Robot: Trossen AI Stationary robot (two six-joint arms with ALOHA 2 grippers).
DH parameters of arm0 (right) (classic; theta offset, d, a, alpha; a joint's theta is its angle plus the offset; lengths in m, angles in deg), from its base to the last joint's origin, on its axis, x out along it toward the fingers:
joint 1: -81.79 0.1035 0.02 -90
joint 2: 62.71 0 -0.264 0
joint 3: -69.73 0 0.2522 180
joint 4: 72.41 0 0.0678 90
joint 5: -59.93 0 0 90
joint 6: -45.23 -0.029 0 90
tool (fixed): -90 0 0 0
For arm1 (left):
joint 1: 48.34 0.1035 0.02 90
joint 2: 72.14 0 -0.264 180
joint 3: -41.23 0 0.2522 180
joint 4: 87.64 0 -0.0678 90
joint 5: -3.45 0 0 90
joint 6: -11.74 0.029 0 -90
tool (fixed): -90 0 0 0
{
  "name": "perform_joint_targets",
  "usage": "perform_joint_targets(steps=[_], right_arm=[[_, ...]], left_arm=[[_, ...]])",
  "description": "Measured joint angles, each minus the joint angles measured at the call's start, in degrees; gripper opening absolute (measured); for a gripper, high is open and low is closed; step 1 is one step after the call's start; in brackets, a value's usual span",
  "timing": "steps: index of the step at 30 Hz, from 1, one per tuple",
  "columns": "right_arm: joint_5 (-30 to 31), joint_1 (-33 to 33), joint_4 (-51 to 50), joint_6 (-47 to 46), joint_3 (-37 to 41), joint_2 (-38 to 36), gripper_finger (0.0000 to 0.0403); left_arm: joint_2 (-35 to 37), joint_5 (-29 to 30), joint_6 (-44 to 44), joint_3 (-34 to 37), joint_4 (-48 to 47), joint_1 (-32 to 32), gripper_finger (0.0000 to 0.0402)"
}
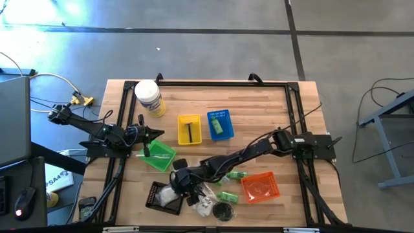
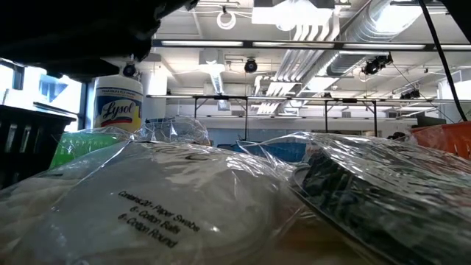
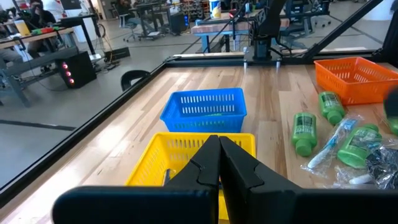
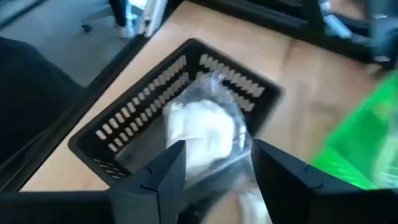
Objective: Pick & Place Travel size toiletries
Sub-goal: Put the hairbrush into the orange bin
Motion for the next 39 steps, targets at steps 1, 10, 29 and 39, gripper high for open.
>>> perform_joint_targets(steps=[1,10,29,39], right_arm=[[1.7,0.1,-2.1,0.0,0.0,-1.3,0.0166],[8.4,0.7,-22.7,-2.9,1.8,-20.7,0.0017],[13.1,0.8,10.6,-15.8,53.9,-71.5,0.0003],[17.8,0.6,34.4,-18.3,85.5,-91.6,0.0003]], left_arm=[[0.0,0.0,0.0,0.0,0.0,0.0,0.0000],[0.0,-0.4,0.0,0.0,-0.4,0.0,0.0000],[0.0,-0.5,1.5,0.0,-1.3,0.0,0.0000],[0.0,-0.1,2.1,0.0,-1.2,0.0,0.0000]])
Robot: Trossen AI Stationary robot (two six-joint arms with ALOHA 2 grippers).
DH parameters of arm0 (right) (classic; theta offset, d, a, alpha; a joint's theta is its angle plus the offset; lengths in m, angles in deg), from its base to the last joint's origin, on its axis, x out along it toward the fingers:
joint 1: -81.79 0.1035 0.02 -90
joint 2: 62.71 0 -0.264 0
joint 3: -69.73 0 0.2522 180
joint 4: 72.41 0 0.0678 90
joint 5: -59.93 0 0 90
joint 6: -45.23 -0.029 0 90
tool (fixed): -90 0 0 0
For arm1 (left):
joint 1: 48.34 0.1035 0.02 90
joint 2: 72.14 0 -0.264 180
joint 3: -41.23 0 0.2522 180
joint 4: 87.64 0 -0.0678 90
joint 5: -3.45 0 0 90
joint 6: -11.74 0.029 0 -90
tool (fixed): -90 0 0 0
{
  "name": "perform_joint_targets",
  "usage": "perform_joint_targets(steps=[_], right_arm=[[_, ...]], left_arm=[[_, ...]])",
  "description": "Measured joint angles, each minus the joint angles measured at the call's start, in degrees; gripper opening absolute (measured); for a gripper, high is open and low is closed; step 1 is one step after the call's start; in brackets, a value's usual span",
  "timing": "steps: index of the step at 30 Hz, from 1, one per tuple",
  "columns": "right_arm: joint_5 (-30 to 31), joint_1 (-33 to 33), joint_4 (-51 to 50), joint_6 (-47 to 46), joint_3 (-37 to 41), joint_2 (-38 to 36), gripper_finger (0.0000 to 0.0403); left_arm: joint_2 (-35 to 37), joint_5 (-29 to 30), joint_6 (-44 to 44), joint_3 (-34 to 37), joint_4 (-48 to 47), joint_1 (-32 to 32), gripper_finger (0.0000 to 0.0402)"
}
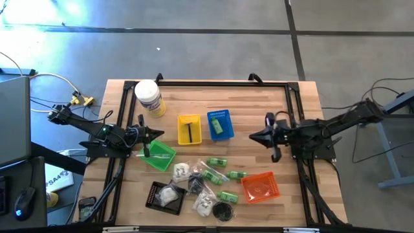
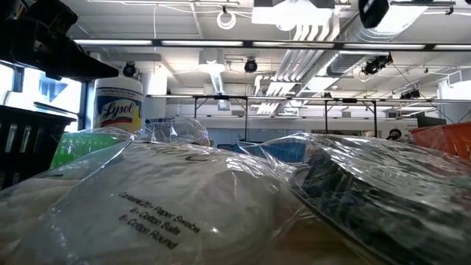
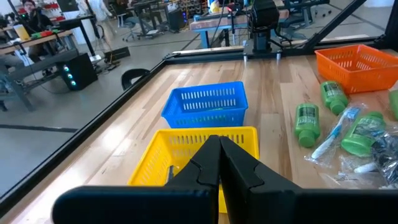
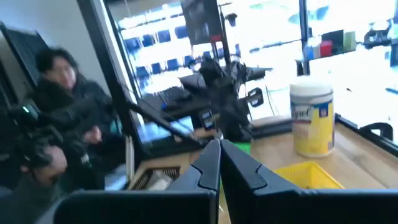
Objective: Pick & Place Travel size toiletries
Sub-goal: Put the hairbrush into the orange bin
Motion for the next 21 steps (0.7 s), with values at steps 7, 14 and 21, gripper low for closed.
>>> perform_joint_targets(steps=[7,14,21], right_arm=[[-0.1,0.0,11.0,0.9,12.9,-3.5,0.0003],[0.1,0.0,17.7,3.1,18.4,-3.5,0.0003],[-0.1,0.0,17.1,3.4,18.6,-3.5,0.0002]], left_arm=[[0.0,0.3,0.9,0.0,0.0,0.0,0.0000],[0.0,0.1,0.9,0.0,1.1,0.0,0.0000],[0.0,0.0,0.9,0.0,2.4,0.0,0.0000]])
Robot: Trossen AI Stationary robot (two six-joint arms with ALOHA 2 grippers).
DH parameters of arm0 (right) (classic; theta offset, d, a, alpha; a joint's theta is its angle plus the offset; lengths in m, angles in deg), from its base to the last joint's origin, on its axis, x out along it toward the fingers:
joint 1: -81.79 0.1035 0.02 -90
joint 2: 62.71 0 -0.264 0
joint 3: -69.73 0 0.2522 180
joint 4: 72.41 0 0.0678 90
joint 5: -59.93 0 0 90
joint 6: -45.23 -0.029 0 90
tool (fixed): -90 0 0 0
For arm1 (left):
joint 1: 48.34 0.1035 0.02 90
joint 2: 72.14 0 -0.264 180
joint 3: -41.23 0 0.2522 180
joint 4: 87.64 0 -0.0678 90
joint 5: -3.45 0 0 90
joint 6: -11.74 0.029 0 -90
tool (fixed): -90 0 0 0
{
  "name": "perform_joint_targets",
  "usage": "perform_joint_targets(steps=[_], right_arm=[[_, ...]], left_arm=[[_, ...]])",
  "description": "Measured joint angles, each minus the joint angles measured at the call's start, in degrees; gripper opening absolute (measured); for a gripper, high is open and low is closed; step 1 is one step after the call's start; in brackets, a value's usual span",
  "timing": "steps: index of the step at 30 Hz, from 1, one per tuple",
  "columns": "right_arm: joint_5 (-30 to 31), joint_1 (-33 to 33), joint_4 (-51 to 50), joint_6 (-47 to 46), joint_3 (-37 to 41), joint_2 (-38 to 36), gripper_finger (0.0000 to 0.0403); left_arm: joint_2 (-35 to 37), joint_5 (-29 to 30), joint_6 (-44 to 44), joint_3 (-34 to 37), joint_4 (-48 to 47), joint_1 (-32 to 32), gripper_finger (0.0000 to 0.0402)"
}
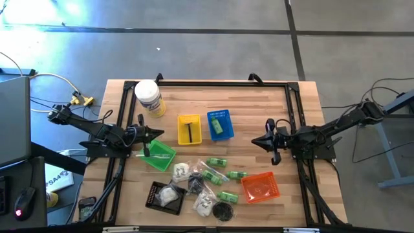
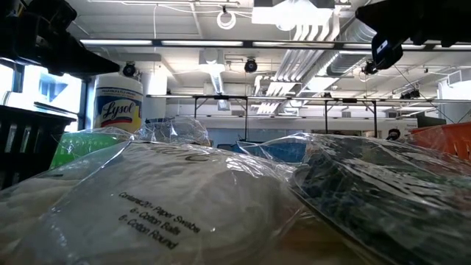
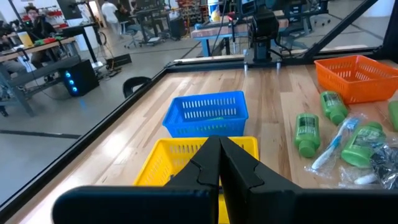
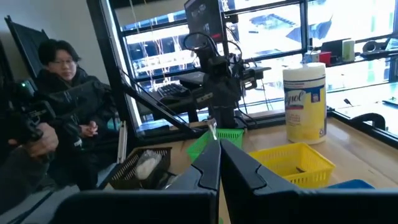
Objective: Pick & Place Travel size toiletries
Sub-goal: Put the hairbrush into the orange bin
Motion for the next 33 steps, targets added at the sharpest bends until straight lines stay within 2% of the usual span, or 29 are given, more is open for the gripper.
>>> perform_joint_targets(steps=[9,22,25,33], right_arm=[[-1.9,0.5,-0.7,1.1,0.0,-0.6,0.0002],[-1.4,0.6,-0.4,1.6,0.0,-0.3,0.0002],[-1.7,0.6,-0.3,1.6,0.0,-0.3,0.0002],[-2.1,0.6,-0.5,1.5,0.0,-0.2,0.0002]], left_arm=[[0.0,-0.6,0.5,0.0,0.2,0.0,0.0000],[0.0,-1.1,0.4,0.0,-0.2,0.0,0.0000],[0.0,-1.1,-2.3,0.0,-0.2,0.0,0.0000],[0.0,-2.7,-3.2,-0.1,3.5,0.0,0.0000]])
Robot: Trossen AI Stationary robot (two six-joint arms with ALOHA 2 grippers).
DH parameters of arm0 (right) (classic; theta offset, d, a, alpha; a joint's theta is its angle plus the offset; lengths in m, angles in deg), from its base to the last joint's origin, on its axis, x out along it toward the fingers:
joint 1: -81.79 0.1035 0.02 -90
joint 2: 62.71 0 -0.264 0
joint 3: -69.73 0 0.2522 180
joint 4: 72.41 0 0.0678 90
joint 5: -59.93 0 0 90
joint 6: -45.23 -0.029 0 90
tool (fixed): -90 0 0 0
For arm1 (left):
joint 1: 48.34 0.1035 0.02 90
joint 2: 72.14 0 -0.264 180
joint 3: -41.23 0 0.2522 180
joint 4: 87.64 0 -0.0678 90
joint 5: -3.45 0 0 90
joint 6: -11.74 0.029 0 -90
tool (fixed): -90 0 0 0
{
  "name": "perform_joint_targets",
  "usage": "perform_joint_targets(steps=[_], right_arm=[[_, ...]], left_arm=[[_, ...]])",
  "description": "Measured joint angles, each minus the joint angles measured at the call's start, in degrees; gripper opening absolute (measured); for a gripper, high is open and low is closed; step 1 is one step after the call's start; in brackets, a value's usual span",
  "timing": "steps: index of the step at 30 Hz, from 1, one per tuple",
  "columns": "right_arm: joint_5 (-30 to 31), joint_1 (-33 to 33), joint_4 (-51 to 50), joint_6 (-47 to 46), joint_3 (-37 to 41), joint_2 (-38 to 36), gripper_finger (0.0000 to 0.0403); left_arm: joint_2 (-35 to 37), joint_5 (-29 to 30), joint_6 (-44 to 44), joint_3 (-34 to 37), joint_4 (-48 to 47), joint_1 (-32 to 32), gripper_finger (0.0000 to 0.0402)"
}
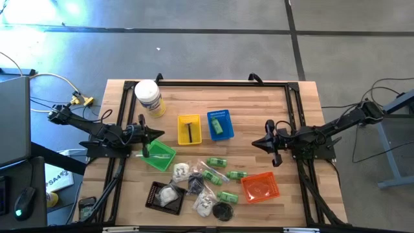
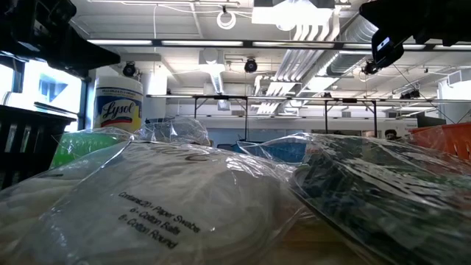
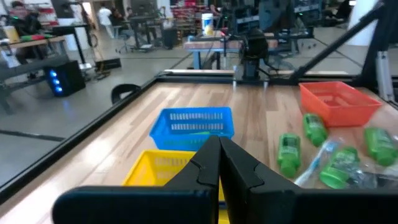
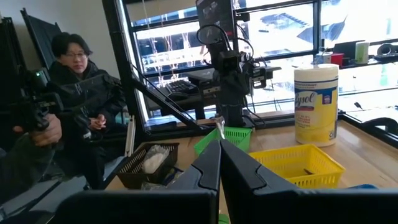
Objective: Pick & Place Travel size toiletries
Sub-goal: Put the hairbrush into the orange bin
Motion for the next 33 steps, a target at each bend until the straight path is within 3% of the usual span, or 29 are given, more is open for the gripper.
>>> perform_joint_targets(steps=[5,14,26,33], right_arm=[[-1.2,0.0,-0.8,0.0,0.0,0.0,0.0002],[-0.9,0.0,-1.1,-0.1,0.0,0.0,0.0002],[-1.1,0.0,-1.2,-0.5,0.0,0.0,0.0002],[-1.2,0.0,-2.0,-0.5,0.0,0.0,0.0002]], left_arm=[[-4.2,-6.4,-0.3,-3.7,0.0,0.0,0.0000],[-26.2,-4.8,-1.7,-18.0,-3.3,0.0,0.0012],[-57.1,-17.0,-0.3,-40.4,-18.2,0.0,0.0168],[-69.2,-29.1,3.0,-45.6,-18.5,0.8,0.0204]])
